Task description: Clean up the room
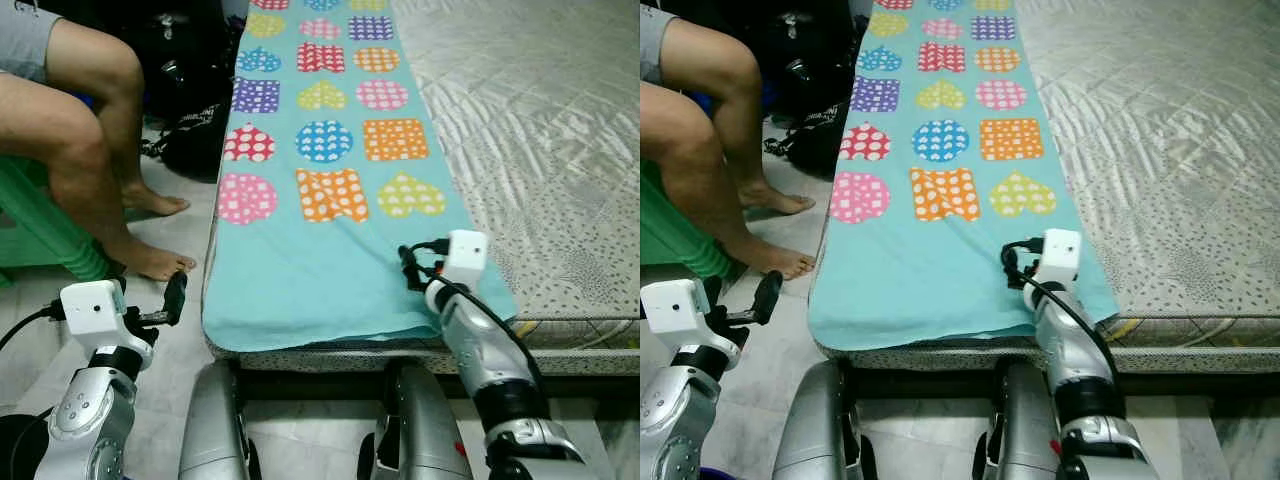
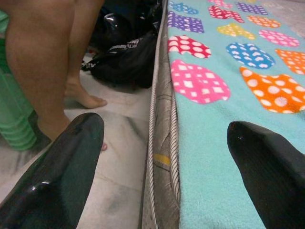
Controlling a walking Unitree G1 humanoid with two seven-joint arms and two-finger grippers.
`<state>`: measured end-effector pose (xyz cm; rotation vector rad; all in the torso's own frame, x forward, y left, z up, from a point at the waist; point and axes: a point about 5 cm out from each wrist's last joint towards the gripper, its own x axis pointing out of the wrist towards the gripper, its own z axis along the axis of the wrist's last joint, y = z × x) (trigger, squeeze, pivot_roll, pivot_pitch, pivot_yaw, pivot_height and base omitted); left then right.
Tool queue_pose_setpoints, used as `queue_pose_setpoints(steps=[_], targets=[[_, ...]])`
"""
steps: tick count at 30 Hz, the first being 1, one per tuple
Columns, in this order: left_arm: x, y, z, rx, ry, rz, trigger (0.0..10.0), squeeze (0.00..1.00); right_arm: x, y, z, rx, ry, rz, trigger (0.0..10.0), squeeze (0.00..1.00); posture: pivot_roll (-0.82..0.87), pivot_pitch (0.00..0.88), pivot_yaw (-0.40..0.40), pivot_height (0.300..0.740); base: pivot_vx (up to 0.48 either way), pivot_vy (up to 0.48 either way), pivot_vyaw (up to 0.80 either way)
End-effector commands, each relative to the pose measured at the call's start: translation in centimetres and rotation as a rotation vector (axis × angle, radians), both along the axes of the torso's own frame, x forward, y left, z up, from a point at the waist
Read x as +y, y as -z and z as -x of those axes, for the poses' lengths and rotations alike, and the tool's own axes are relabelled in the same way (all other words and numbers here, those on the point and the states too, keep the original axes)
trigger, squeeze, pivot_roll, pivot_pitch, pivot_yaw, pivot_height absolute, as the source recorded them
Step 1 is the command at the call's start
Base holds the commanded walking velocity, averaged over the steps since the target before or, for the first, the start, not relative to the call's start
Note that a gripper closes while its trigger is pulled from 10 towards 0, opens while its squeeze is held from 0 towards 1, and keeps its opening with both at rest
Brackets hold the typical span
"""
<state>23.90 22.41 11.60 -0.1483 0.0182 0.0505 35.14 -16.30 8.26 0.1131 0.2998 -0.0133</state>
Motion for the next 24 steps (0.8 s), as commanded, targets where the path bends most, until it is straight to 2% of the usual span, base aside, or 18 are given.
queue_pose_setpoints(steps=[1, 7, 11, 15, 18, 20, 24], targets=[[0.0, -0.1, 0.3, 0.004, -0.003, 0.001, 10.0, 0.00, -0.4, 0.3, -0.2, 0.021, 0.038, 0.027, 10.0, 0.00, 0.14, 0.182, 0.002, 0.536, 0.000, 0.000, 0.00], [0.0, 0.0, 0.4, 0.006, -0.005, 0.001, 10.0, 0.00, -2.0, 0.6, -0.2, 0.043, 0.118, 0.039, 10.0, 0.00, 0.14, 0.184, 0.000, 0.536, 0.000, 0.000, 0.00], [0.0, 0.1, 0.5, 0.010, -0.008, 0.002, 10.0, 0.00, -3.7, 1.5, 0.6, 0.061, 0.169, 0.053, 10.0, 0.00, 0.13, 0.186, -0.002, 0.536, 0.000, 0.000, 0.00], [0.0, 0.1, 0.5, 0.011, -0.008, 0.003, 10.0, 0.00, -4.3, 1.9, 1.0, 0.065, 0.182, 0.061, 10.0, 0.00, 0.13, 0.186, -0.002, 0.536, 0.000, 0.000, 0.00], [0.0, 0.1, 0.5, 0.012, -0.006, 0.003, 10.0, 0.00, -5.9, 3.1, 2.6, 0.086, 0.213, 0.075, 10.0, 0.00, 0.12, 0.186, 0.004, 0.536, 0.000, 0.000, 0.00], [0.0, 0.1, 0.3, 0.012, -0.001, 0.003, 10.0, 0.00, -7.2, 3.9, 4.2, 0.097, 0.230, 0.079, 10.0, 0.00, 0.11, 0.187, 0.010, 0.536, 0.000, 0.000, 0.00], [0.0, 0.2, 0.1, 0.012, 0.003, 0.003, 10.0, 0.00, -8.1, 4.2, 5.4, 0.094, 0.230, 0.088, 10.0, 0.00, 0.10, 0.187, 0.011, 0.536, 0.000, 0.000, 0.00]])
